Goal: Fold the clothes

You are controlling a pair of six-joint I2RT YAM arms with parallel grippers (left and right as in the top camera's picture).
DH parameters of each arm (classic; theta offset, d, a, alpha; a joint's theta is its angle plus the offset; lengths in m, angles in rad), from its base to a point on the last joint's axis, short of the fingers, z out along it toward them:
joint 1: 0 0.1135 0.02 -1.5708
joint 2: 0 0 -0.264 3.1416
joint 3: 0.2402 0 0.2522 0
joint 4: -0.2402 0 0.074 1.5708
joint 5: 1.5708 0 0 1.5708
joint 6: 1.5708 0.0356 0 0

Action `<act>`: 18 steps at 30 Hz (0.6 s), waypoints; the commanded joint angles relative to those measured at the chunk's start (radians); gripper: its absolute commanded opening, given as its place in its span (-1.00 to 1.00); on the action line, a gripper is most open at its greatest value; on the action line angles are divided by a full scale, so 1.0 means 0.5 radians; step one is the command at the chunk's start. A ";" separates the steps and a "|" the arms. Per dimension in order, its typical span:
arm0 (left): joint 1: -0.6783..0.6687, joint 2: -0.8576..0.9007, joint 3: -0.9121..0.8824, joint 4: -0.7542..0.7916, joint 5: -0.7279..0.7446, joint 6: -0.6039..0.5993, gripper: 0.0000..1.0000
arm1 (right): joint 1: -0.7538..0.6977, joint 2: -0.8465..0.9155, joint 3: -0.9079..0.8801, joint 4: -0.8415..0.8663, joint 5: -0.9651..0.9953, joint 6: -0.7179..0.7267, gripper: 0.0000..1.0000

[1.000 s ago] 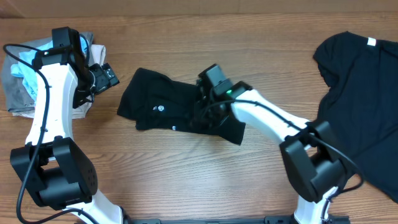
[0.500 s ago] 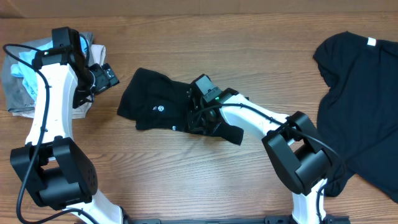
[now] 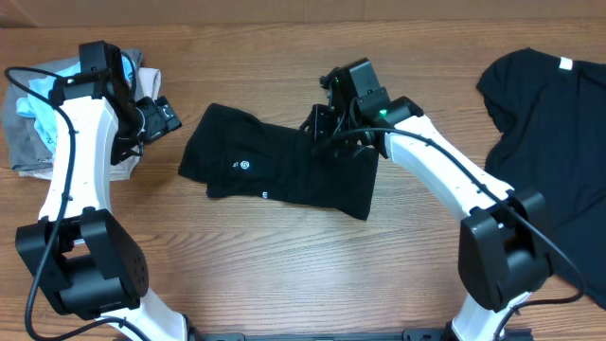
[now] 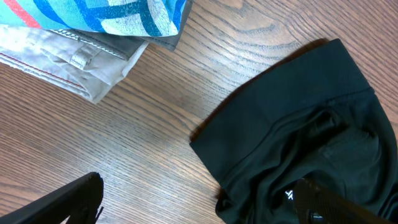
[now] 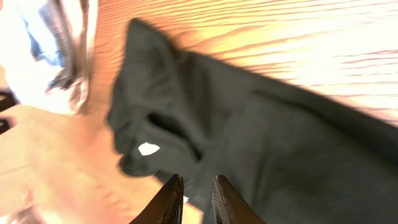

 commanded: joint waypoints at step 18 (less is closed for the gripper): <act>-0.018 -0.014 0.024 0.001 0.020 0.004 1.00 | 0.016 0.410 0.001 0.253 0.050 0.061 -0.28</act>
